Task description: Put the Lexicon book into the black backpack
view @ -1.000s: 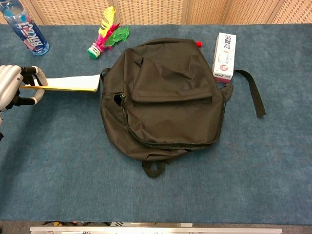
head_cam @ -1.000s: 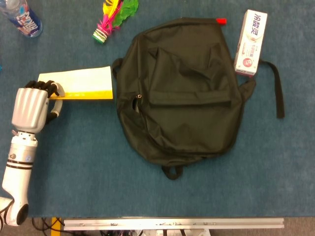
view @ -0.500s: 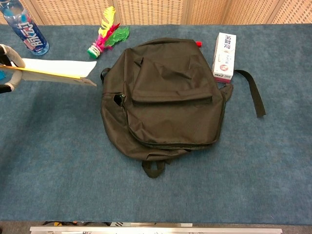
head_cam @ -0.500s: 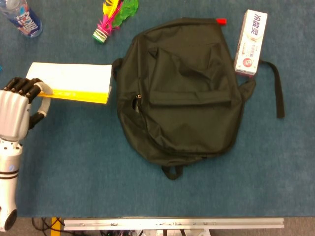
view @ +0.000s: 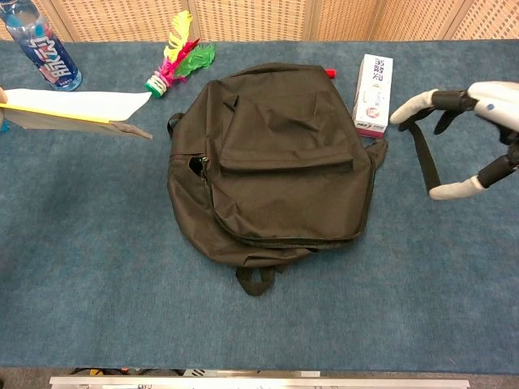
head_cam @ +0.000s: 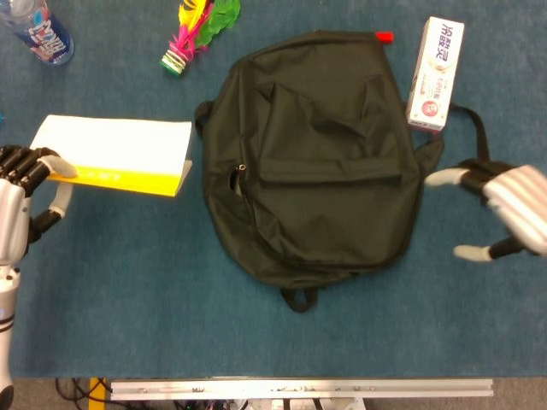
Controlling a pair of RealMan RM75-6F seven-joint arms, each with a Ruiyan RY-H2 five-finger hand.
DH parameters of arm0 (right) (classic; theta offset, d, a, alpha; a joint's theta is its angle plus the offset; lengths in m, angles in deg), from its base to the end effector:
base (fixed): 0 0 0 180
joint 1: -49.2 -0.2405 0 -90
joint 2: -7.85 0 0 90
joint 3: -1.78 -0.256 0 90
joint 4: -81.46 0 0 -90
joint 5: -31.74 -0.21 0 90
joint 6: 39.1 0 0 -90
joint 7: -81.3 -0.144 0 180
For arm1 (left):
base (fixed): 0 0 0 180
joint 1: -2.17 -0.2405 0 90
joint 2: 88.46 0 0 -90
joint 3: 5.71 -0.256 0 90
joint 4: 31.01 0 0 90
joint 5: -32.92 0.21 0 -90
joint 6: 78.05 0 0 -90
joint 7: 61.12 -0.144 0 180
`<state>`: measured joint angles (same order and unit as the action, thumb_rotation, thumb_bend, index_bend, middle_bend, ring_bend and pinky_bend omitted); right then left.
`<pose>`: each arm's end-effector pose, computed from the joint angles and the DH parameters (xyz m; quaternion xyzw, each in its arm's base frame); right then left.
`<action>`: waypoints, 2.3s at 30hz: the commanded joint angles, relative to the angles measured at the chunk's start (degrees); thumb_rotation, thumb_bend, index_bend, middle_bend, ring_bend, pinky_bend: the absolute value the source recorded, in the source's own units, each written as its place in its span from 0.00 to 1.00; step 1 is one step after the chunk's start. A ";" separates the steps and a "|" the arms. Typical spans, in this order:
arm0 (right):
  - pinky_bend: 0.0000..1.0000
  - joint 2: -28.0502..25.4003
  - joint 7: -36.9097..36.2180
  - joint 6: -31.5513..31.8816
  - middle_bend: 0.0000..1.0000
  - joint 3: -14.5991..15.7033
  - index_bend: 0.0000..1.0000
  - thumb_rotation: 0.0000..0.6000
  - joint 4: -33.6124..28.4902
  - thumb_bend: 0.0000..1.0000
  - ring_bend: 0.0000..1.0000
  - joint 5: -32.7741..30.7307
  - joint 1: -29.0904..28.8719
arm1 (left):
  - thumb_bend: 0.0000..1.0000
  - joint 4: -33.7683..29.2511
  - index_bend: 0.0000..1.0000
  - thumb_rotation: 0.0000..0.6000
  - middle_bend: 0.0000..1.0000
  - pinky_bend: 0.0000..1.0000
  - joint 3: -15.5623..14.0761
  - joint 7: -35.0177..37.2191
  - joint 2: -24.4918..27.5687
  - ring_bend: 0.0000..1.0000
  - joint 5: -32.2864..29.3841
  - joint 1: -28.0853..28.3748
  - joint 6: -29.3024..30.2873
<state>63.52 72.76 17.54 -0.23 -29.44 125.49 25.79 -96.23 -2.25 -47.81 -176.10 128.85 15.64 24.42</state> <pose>-0.1950 -0.2253 0.1054 0.7437 -0.4566 0.3798 0.3069 -0.2803 0.2211 0.0939 -0.5701 -0.2697 -0.5946 0.4986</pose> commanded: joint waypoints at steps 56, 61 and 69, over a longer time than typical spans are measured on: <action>0.46 38.52 40.90 -8.27 0.38 -2.62 0.33 1.00 16.53 0.48 0.29 -41.34 -22.33 | 0.39 -4.16 0.68 1.00 0.62 0.47 -1.06 0.92 4.12 0.53 2.44 -4.20 1.79; 0.55 39.59 40.58 -6.68 0.48 -2.29 0.54 1.00 16.73 0.54 0.40 -40.38 -22.34 | 0.39 -4.46 0.68 1.00 0.62 0.47 -1.05 0.76 4.38 0.53 2.58 -4.39 1.96; 0.62 39.77 37.42 -0.99 0.60 -3.18 0.75 1.00 16.17 0.64 0.50 -35.30 -20.28 | 0.39 -4.99 0.68 1.00 0.61 0.47 -0.96 1.10 5.11 0.53 2.80 -4.50 2.07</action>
<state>103.33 110.82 15.59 -3.10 -13.06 89.21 5.00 -101.17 -3.22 -46.74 -171.03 131.61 11.11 26.50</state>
